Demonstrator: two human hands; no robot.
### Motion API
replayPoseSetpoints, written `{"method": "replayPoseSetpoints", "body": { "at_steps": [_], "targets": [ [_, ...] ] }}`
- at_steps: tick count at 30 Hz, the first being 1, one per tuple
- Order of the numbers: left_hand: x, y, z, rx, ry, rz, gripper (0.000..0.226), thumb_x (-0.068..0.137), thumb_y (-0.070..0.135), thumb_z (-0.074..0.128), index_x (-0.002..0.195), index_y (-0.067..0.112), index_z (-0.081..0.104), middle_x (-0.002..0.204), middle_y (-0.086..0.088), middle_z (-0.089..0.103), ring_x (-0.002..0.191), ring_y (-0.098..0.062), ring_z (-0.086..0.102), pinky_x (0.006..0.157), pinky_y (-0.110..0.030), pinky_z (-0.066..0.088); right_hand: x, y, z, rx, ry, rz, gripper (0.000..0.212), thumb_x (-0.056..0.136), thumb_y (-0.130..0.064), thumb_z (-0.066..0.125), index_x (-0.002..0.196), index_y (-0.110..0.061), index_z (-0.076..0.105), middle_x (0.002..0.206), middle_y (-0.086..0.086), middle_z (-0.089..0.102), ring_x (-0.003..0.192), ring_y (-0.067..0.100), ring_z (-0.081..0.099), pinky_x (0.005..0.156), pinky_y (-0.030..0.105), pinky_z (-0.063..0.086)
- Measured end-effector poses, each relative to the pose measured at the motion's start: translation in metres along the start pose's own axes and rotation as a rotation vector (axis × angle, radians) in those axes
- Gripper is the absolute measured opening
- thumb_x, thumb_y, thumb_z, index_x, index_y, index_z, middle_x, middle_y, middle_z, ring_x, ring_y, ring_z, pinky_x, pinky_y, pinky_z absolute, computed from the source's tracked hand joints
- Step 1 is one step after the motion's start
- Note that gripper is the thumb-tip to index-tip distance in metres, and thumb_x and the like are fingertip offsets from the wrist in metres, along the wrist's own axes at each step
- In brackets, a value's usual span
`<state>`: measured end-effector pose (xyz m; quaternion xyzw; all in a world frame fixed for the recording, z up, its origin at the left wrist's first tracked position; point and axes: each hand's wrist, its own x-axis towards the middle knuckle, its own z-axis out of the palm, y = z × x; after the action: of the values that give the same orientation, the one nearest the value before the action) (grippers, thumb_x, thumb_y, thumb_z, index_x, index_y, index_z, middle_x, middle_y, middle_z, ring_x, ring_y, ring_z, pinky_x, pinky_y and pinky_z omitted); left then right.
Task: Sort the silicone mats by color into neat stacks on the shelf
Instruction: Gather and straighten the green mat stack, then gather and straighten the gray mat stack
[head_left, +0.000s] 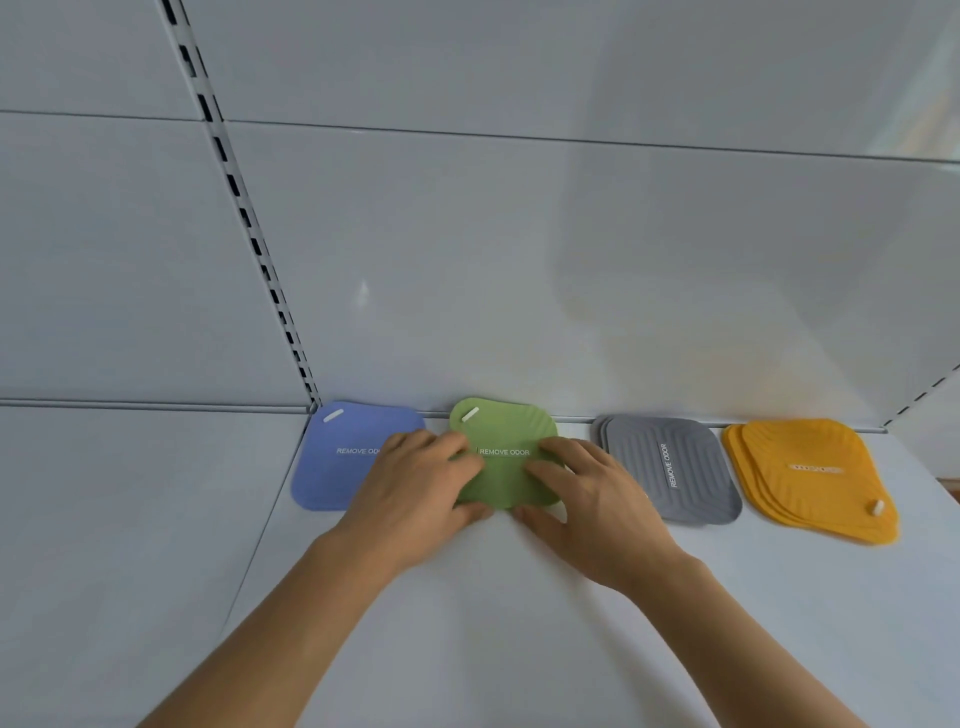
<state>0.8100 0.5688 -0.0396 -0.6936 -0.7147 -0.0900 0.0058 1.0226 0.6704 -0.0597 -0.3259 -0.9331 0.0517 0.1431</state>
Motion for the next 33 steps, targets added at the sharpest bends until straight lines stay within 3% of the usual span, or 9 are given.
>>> {"method": "replayPoseSetpoints", "body": {
  "at_steps": [16, 25, 29, 33],
  "targets": [
    [0.005, -0.005, -0.009, -0.046, -0.056, -0.008, 0.039, 0.089, 0.059, 0.066, 0.119, 0.033, 0.067, 0.112, 0.013, 0.064, 0.105, -0.019, 0.059, 0.094, -0.036, 0.043, -0.002, 0.008, 0.0, 0.023, 0.01, -0.052, 0.036, 0.089, -0.046, 0.059, 0.112, -0.023, 0.075, 0.127, 0.005, 0.068, 0.103, 0.034, 0.068, 0.084, 0.043, 0.06],
    [0.002, 0.002, -0.007, 0.017, -0.037, -0.038, 0.045, 0.086, 0.06, 0.065, 0.118, 0.029, 0.065, 0.123, 0.008, 0.054, 0.111, -0.024, 0.05, 0.093, -0.041, 0.047, -0.009, 0.008, -0.002, 0.013, 0.026, -0.04, 0.044, 0.096, -0.051, 0.055, 0.132, -0.025, 0.063, 0.145, 0.006, 0.055, 0.133, 0.033, 0.051, 0.104, 0.047, 0.051],
    [0.004, 0.017, -0.006, -0.01, 0.029, 0.007, 0.049, 0.085, 0.059, 0.066, 0.122, 0.027, 0.066, 0.122, 0.006, 0.058, 0.113, -0.025, 0.054, 0.094, -0.043, 0.049, -0.028, 0.014, -0.015, -0.011, 0.108, 0.058, 0.044, 0.098, -0.049, 0.055, 0.13, -0.02, 0.066, 0.14, 0.007, 0.058, 0.136, 0.032, 0.049, 0.104, 0.047, 0.05],
    [0.01, 0.049, 0.0, -0.076, 0.117, 0.078, 0.037, 0.091, 0.051, 0.054, 0.11, 0.023, 0.07, 0.108, 0.005, 0.067, 0.105, -0.025, 0.06, 0.089, -0.043, 0.052, -0.057, 0.036, -0.026, -0.087, 0.124, 0.23, 0.037, 0.096, -0.043, 0.062, 0.125, -0.021, 0.069, 0.138, 0.007, 0.061, 0.138, 0.032, 0.048, 0.106, 0.048, 0.049]
  ]
}}
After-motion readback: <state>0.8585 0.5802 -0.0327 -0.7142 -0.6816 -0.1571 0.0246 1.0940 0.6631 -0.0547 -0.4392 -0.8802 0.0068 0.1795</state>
